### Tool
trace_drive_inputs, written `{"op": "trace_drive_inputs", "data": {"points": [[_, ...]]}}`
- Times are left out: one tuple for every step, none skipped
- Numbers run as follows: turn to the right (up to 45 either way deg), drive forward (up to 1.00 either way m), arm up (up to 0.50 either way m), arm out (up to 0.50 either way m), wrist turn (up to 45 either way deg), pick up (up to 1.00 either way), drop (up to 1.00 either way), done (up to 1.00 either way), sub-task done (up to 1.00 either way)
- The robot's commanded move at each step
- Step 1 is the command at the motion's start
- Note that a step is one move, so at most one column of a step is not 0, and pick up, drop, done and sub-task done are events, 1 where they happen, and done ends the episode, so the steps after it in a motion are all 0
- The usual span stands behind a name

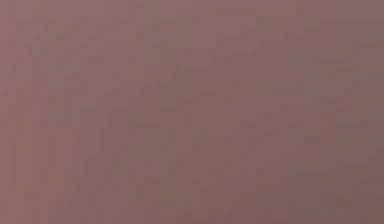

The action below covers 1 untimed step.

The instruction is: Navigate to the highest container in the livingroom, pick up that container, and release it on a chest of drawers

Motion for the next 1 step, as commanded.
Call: {"op": "trace_drive_inputs", "data": {"points": [[0.0,0.0,0.0,0.0,0.0,0.0,0.0,1.0,0.0]]}}
